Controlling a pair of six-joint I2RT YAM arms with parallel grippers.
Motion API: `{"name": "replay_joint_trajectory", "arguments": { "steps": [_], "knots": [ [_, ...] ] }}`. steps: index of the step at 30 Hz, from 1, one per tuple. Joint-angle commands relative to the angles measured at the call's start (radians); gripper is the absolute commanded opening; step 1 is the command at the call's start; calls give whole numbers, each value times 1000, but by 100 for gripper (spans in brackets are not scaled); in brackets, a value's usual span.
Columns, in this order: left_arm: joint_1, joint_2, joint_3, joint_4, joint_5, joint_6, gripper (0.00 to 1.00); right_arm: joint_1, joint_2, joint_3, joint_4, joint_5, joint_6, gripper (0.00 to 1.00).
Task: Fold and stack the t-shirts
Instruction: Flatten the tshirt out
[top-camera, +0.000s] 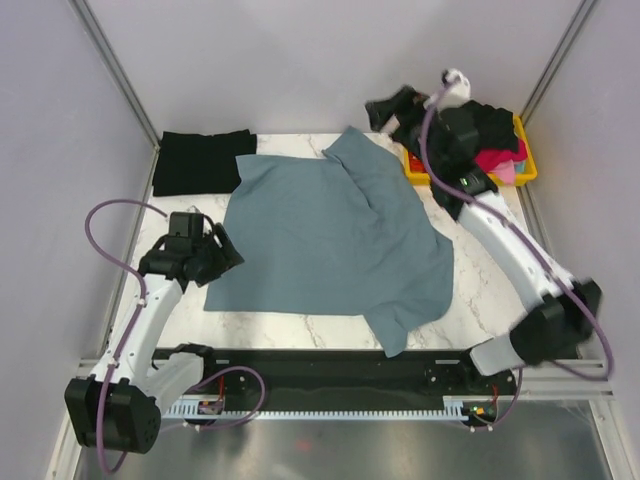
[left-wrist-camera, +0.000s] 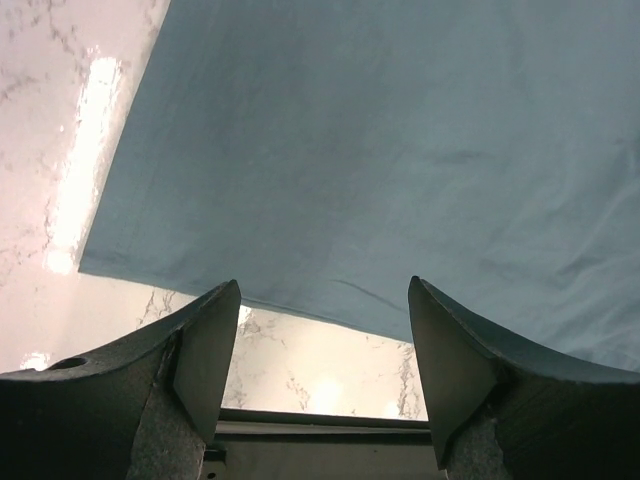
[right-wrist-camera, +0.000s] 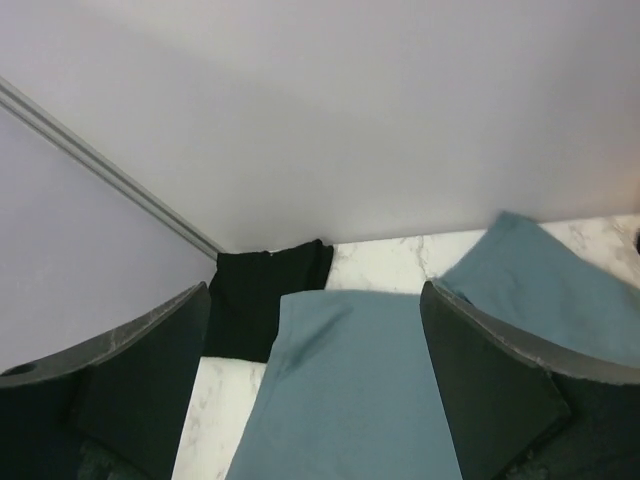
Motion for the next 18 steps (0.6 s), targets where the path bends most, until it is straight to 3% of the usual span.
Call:
{"name": "replay_joint_trajectory", "arguments": {
  "steps": [1, 5, 10, 13, 16, 18],
  "knots": [
    [-3, 42, -35, -10, -22, -105, 76, 38, -151, -342, -363, 123, 63, 93],
    [-5, 64, -85, 50, 50, -202, 76, 344, -384, -594, -577, 325, 179, 92],
    [-36, -11, -215, 73, -21, -302, 74, 732, -487, -775, -927, 506, 572, 89],
    [-37, -89, -266, 69, -83, -319, 74, 1016, -525, -818, -1145, 586, 888, 84],
    [-42, -123, -275, 69, -66, -322, 73, 1194, -484, -805, -1297, 622, 1115, 80],
    [-43, -138, -268, 69, -60, -311, 73, 1225, -418, -748, -1387, 652, 1181, 81]
  ]
}}
